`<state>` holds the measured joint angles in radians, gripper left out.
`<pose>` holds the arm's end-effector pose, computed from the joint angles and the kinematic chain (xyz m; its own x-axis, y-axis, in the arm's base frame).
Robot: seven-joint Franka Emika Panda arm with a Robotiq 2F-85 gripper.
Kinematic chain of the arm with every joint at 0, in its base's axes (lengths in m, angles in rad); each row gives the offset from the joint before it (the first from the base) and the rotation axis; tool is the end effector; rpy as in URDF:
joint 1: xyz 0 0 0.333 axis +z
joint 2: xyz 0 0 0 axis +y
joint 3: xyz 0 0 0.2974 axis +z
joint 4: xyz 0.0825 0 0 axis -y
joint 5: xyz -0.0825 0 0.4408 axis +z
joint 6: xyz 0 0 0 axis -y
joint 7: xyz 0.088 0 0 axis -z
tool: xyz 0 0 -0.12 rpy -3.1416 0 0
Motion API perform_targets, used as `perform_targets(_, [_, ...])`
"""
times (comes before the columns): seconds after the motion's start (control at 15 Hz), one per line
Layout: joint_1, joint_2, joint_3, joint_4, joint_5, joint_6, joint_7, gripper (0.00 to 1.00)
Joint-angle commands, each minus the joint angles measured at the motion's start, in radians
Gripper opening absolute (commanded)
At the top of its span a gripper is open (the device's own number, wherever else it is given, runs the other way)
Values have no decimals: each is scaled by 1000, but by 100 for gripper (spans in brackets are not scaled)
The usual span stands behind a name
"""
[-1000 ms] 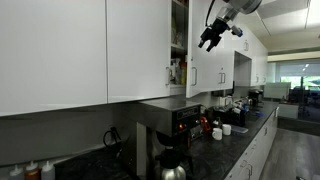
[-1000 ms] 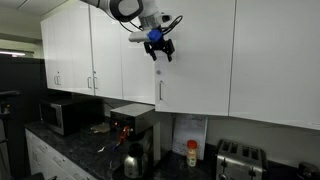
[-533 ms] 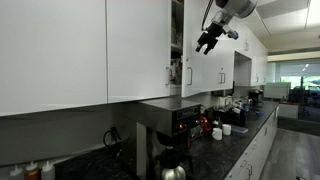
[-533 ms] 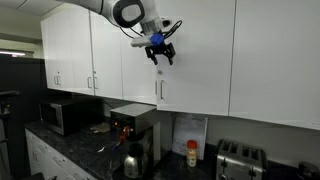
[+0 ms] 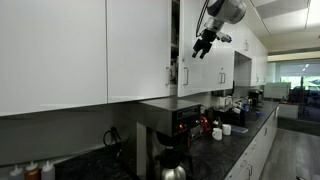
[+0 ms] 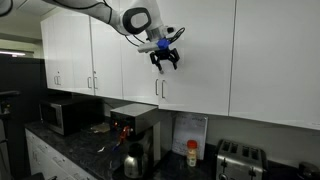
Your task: Close the cabinet door on the right
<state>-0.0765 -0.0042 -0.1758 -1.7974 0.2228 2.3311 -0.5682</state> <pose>0.6469 -0.1609 0.5566 0.8222 0.1971 0.5340 0.1801 -0.9800 0.0844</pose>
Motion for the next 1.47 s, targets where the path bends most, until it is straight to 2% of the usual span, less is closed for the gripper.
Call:
perform_targets(0.0, [-31,120,12,139,-32,-44,15,100])
perform_targets(0.67, [-97,317,52,405,-50,-131,10,100])
perform_targets(1.4, [-115,397,103,536,-50,-162,43,100])
